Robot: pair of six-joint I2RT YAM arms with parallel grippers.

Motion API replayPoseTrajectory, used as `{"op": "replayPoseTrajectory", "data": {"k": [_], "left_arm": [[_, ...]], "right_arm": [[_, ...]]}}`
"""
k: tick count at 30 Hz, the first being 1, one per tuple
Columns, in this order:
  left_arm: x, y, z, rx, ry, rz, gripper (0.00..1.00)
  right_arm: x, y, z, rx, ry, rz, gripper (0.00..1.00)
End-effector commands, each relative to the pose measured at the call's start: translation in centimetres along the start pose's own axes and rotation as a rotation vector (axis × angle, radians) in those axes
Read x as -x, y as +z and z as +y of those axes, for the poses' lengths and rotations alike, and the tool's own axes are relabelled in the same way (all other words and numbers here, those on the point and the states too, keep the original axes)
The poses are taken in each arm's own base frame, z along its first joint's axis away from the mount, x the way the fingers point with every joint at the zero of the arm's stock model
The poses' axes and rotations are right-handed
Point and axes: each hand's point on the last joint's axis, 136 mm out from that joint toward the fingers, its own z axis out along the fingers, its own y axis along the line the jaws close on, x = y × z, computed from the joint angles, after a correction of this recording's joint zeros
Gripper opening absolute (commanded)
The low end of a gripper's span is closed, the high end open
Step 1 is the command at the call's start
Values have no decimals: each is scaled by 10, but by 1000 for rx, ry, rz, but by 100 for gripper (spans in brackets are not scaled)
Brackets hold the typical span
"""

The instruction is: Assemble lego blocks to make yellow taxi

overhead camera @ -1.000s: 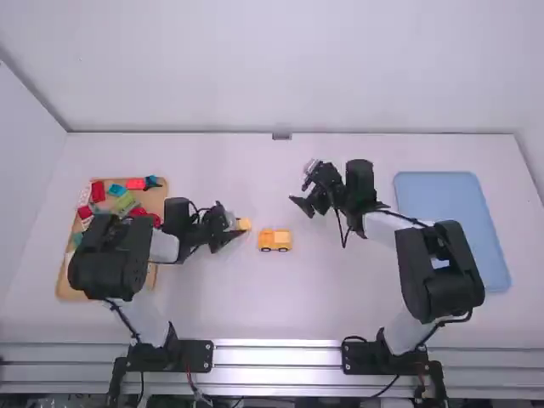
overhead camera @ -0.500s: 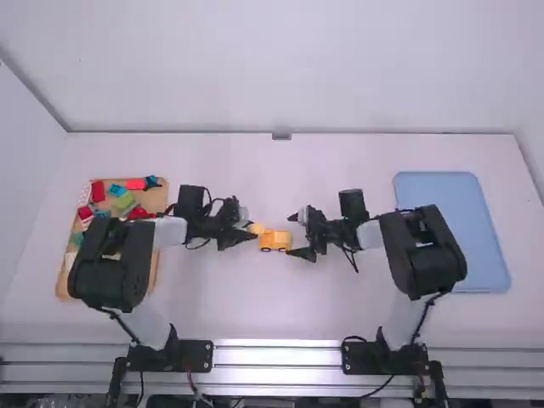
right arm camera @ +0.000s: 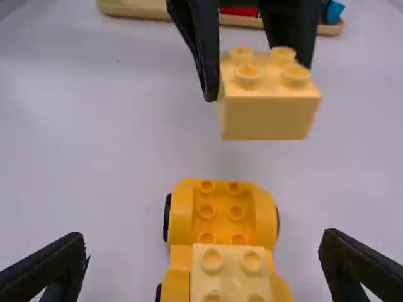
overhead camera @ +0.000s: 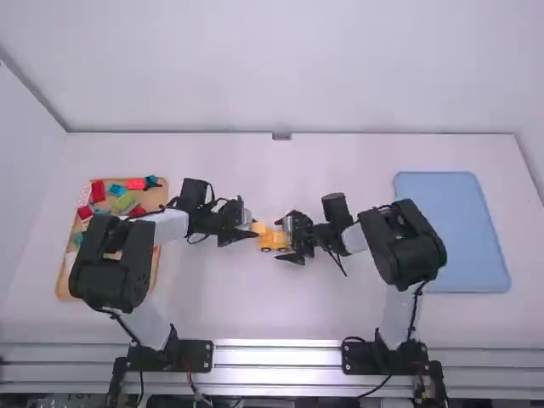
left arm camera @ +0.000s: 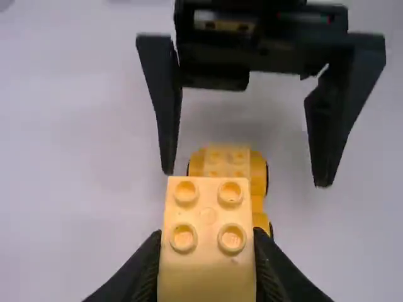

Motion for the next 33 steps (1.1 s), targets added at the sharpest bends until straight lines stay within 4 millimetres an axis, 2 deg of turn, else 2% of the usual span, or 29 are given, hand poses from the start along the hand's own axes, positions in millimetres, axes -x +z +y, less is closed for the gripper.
{"op": "replayPoseTrajectory", "data": {"k": [1,8,12,18,24,29,31,33], "left_arm": [[-2,11,-17,-48,-16,-13,6],[-12,15,-16,-26,0,52,3],[-16,14,-15,-21,-18,63,2],[-19,24,-9,-22,-49,24,3],[-21,28,-4,-33,-64,7,5],[-23,32,-5,-33,-59,34,4],[-26,34,-3,-27,-56,41,4],[-26,33,-3,-29,-58,38,4]], "right_arm": [[-17,4,-2,-21,62,17,98],[-13,-1,-17,-11,122,-75,99],[-22,5,-13,28,192,-51,98],[-20,13,-12,62,176,-38,98],[-21,12,-12,63,186,-34,98],[-21,14,-8,73,161,-30,75],[-23,14,-8,68,160,-23,59],[-26,14,-9,58,166,-5,49]]}}
